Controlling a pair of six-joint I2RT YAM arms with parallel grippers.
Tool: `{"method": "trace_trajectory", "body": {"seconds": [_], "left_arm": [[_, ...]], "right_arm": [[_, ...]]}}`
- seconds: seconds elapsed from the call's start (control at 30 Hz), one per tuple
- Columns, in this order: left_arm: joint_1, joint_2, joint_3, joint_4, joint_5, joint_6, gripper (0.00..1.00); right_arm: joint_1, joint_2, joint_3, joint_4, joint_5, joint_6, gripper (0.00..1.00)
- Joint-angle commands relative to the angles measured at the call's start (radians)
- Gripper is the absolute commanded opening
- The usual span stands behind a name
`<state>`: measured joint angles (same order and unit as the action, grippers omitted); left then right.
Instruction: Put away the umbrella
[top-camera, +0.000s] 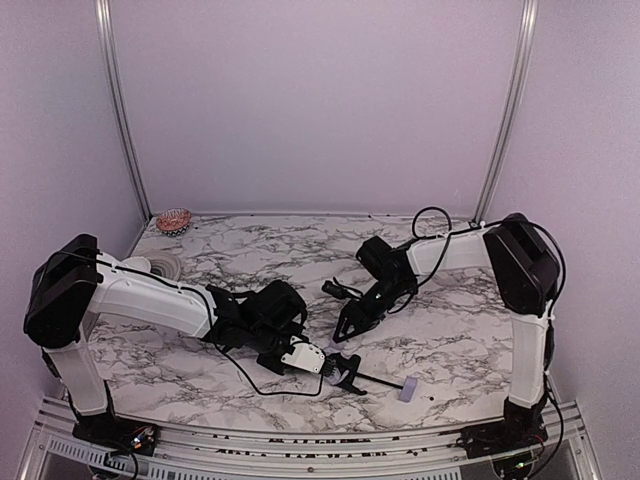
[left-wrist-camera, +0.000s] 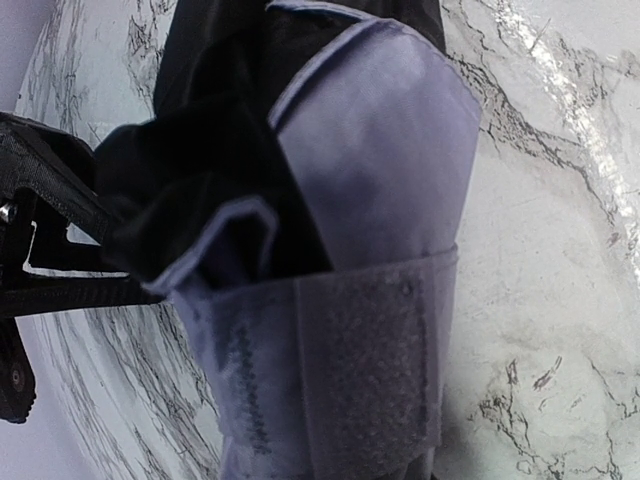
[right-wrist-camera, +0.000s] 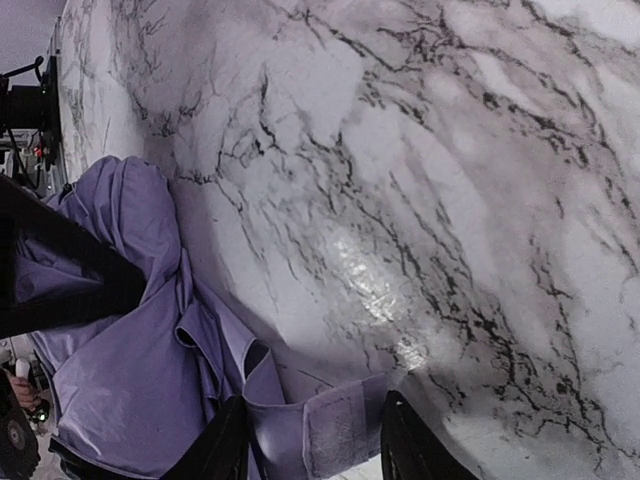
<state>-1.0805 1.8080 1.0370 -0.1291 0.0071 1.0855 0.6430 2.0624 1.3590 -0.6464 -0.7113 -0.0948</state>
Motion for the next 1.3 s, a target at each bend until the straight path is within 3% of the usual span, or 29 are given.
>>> {"method": "trace_trajectory", "body": {"seconds": [0.0, 0.07, 0.1, 0.2, 0.33, 0.53, 0.77, 1.0, 1.13, 1.27], "left_arm": [[-0.010, 0.052, -0.012, -0.177, -0.033, 0.057, 0.00], [-0.010, 0.055, -0.010, -0.176, -0.038, 0.055, 0.00], [-0.010, 0.054, -0.011, -0.176, -0.038, 0.054, 0.00], [-0.011, 0.052, -0.015, -0.177, -0.038, 0.051, 0.00], [-0.010, 0.048, -0.014, -0.183, -0.030, 0.050, 0.00], [-0.012, 0.007, 0.040, -0.238, 0.129, 0.027, 0.00], [-0.008, 0.036, 0.174, -0.463, 0.318, 0.039, 0.00], [0.001, 0.088, 0.232, -0.543, 0.458, -0.011, 0.00], [0.051, 0.149, 0.298, -0.567, 0.546, -0.162, 0.00], [0.176, 0.243, 0.343, -0.485, 0.655, -0.484, 0.00]], "right_arm": [[0.009, 0.022, -0.040, -0.039, -0.085, -0.011, 0.39], [0.007, 0.032, -0.045, -0.021, -0.123, -0.008, 0.28], [0.004, 0.032, -0.050, -0.007, -0.142, -0.002, 0.16], [-0.010, 0.013, -0.061, 0.030, -0.191, 0.010, 0.00], [-0.075, -0.055, -0.100, 0.192, -0.178, 0.112, 0.00], [-0.118, -0.117, -0.091, 0.411, 0.039, 0.193, 0.00], [-0.135, -0.084, 0.015, 0.513, 0.206, 0.183, 0.00], [-0.169, 0.017, 0.214, 0.517, 0.303, 0.153, 0.00], [-0.166, 0.002, 0.243, 0.490, 0.275, 0.122, 0.00], [-0.154, -0.144, 0.067, 0.624, 0.124, 0.111, 0.00]]}}
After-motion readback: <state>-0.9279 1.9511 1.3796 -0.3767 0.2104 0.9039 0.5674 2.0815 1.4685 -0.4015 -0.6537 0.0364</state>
